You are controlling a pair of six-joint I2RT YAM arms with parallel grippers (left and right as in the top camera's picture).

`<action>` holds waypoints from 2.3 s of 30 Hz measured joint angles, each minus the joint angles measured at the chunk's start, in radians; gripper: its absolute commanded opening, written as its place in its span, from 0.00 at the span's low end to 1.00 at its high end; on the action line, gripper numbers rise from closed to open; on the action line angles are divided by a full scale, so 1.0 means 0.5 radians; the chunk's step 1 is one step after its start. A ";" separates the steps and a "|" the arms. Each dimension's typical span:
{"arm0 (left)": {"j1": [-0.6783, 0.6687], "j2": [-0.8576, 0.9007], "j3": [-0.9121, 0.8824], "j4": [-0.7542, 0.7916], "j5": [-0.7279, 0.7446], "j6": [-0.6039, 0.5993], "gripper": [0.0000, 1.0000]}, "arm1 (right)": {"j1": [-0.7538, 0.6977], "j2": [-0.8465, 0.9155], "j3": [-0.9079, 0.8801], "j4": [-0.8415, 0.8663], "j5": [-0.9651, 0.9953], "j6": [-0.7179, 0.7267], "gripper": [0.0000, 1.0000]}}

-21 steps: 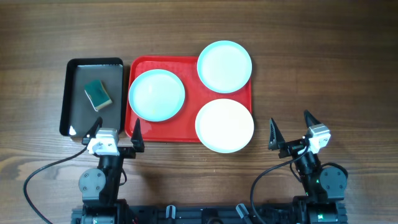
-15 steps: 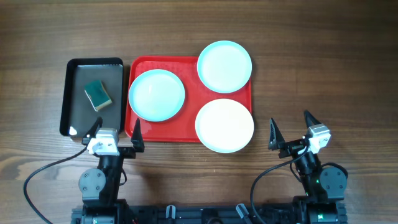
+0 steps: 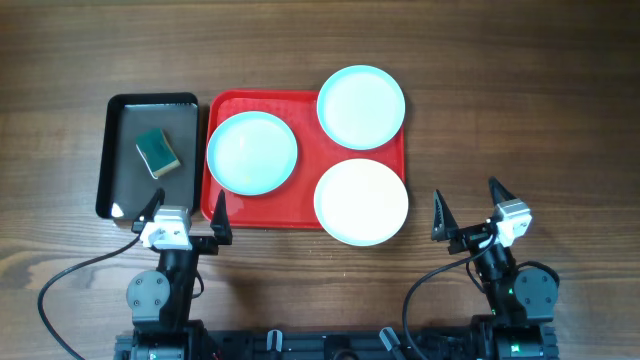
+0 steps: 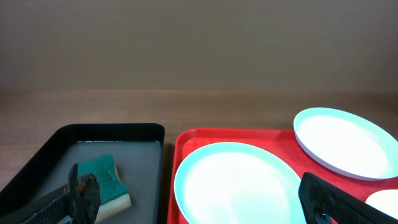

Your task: Clean dirty plates on tray and stack at the side

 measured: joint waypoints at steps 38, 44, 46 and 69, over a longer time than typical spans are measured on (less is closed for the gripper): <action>0.000 0.002 0.032 -0.007 0.047 -0.069 1.00 | 0.000 0.001 0.004 0.037 0.072 0.116 1.00; 0.000 0.166 0.534 -0.231 0.053 -0.223 1.00 | 0.000 0.005 0.223 0.036 0.063 0.115 1.00; 0.000 0.302 0.778 -0.379 0.053 -0.234 1.00 | 0.000 0.034 0.359 0.037 0.049 0.115 1.00; -0.001 2.593 3.465 -2.673 0.150 -0.263 1.00 | 0.002 2.289 2.719 -2.021 -0.446 -0.082 1.00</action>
